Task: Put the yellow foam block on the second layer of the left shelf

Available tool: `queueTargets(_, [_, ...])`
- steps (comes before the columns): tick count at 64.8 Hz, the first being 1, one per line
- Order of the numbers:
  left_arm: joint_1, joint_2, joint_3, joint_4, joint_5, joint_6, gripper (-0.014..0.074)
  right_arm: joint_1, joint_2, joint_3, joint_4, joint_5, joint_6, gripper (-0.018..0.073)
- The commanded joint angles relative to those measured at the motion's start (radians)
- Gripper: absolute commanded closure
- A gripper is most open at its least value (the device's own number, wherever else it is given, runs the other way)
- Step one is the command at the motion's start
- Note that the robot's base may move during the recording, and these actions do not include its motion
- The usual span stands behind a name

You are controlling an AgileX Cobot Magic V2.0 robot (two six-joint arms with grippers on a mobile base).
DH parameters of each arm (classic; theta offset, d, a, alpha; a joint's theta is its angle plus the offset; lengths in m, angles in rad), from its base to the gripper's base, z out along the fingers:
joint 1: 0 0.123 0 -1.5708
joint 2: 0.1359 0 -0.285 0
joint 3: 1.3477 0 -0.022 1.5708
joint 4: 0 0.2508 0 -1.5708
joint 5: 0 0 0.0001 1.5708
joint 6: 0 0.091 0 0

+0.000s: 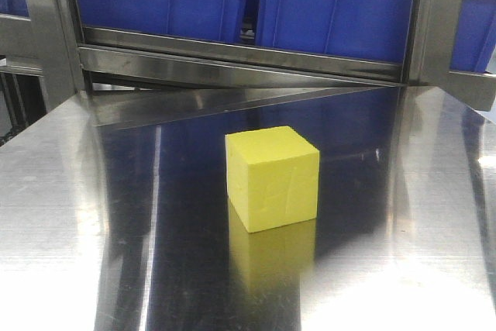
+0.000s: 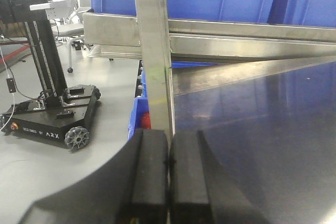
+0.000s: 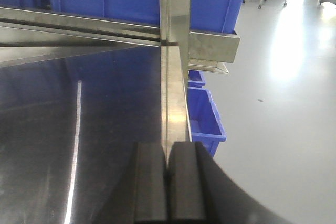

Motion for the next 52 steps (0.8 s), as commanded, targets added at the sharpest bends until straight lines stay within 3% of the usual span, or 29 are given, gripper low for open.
queueTargets(1, [-0.004, -0.015, 0.026, -0.003, -0.086, -0.004, 0.0460, -0.006, -0.018, -0.022, 0.000, -0.082, -0.004, 0.0504])
queueTargets(52, [-0.004, -0.015, 0.026, -0.003, -0.086, -0.004, 0.0460, -0.006, -0.018, -0.022, -0.006, -0.107, -0.005, 0.0504])
